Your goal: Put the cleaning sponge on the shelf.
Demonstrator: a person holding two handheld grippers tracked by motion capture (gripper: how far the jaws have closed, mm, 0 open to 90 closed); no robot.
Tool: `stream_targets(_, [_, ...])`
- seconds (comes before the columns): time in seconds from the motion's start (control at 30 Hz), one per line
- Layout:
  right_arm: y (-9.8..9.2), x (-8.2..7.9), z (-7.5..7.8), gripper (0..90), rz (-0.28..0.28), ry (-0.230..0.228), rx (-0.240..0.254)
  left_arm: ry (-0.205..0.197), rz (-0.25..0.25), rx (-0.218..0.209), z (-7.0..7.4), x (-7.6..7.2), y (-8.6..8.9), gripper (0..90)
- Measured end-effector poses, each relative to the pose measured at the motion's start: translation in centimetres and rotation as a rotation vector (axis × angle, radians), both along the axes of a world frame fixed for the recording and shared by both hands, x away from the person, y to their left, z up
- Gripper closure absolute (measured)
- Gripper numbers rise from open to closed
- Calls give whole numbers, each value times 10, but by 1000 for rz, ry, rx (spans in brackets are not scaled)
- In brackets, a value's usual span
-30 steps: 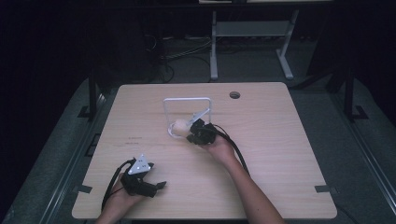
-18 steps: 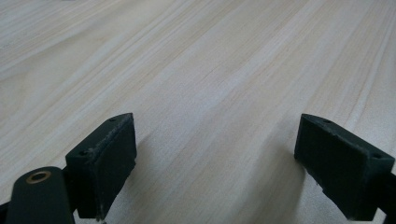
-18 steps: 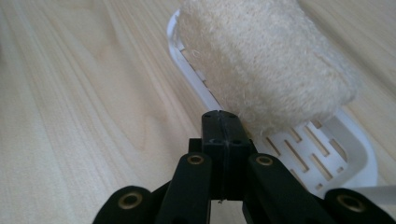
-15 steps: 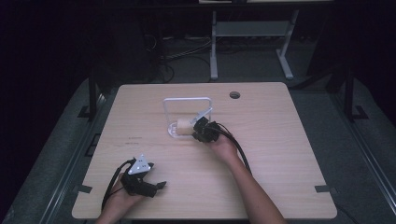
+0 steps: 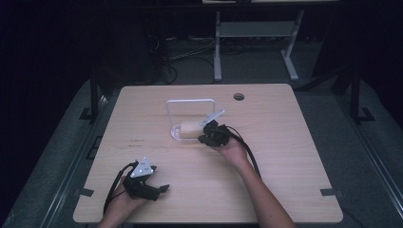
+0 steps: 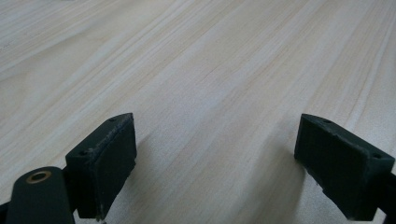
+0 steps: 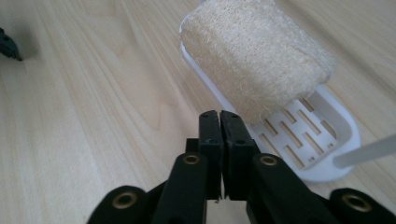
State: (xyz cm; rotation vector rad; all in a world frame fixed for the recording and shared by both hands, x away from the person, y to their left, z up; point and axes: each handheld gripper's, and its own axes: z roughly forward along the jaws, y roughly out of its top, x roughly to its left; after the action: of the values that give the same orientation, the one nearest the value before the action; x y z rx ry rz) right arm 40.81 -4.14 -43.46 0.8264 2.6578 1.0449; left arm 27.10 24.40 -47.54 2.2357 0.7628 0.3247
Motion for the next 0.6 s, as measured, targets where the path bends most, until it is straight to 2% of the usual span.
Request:
stream_targets(0.13, [-7, -5, 2, 783, 0, -4, -4, 0, -2, 3, 0, 0, 0, 121])
stream_targets(0.33, [-20, -10, 5, 580, -36, 3, 21, 0, 2, -2, 0, 0, 0, 121])
stream_targets(0.4, [-23, -11, 5, 520, -41, -1, 13, -1, -2, 7, 0, 0, 0, 121])
stream_targets(0.6, [-32, -17, 7, 392, -61, -9, 16, 1, -2, 5, 0, 0, 0, 121])
